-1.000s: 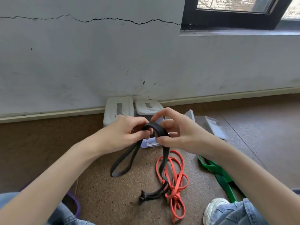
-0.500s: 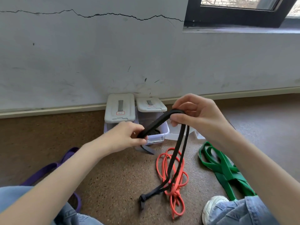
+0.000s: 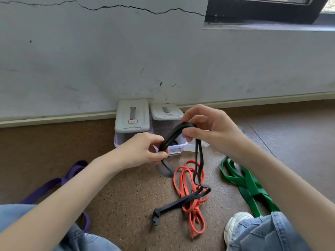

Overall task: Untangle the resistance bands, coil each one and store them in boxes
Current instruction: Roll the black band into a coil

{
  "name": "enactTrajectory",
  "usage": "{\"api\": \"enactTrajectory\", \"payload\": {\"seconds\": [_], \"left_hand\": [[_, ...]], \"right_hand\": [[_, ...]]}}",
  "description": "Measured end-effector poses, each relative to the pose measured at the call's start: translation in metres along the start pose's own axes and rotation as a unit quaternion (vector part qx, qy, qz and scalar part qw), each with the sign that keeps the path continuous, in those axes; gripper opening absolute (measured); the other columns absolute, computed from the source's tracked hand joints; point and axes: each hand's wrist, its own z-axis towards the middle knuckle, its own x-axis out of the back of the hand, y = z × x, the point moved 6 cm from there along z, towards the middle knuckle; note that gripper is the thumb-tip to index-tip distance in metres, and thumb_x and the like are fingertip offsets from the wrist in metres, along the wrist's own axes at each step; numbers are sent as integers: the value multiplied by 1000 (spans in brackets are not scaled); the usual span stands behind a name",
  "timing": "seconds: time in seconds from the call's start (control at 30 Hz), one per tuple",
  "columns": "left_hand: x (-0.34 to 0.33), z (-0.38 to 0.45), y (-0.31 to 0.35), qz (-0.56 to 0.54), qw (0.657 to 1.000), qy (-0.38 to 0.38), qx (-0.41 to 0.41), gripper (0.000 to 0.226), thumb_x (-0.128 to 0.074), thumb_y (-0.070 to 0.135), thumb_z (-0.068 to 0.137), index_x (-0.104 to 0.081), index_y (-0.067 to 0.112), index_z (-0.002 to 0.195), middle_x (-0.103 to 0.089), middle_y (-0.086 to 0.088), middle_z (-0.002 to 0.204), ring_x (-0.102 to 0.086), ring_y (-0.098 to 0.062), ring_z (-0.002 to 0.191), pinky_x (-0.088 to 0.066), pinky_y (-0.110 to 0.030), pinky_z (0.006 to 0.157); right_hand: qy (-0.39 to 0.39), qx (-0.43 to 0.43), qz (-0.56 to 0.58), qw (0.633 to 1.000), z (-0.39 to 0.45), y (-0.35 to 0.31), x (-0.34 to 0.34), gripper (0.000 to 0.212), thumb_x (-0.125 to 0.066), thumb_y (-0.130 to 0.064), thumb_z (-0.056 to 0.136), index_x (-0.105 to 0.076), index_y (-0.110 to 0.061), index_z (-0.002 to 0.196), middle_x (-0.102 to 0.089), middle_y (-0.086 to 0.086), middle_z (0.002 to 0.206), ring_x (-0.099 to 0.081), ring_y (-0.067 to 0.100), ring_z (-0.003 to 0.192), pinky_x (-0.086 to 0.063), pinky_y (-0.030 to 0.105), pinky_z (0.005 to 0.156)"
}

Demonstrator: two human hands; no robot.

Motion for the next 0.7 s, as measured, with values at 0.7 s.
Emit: {"api": "enactTrajectory", "payload": {"seconds": [0.7], "left_hand": [[15, -10, 9, -47, 998, -32, 4, 7, -63, 19, 86, -67, 13, 87, -69, -6, 81, -58, 0, 61, -45, -13, 59]], "right_hand": [[-159, -100, -76, 979, -8, 18, -4, 39, -69, -3, 79, -51, -20, 109, -67, 7, 89, -68, 23, 74, -56, 37, 76]]}}
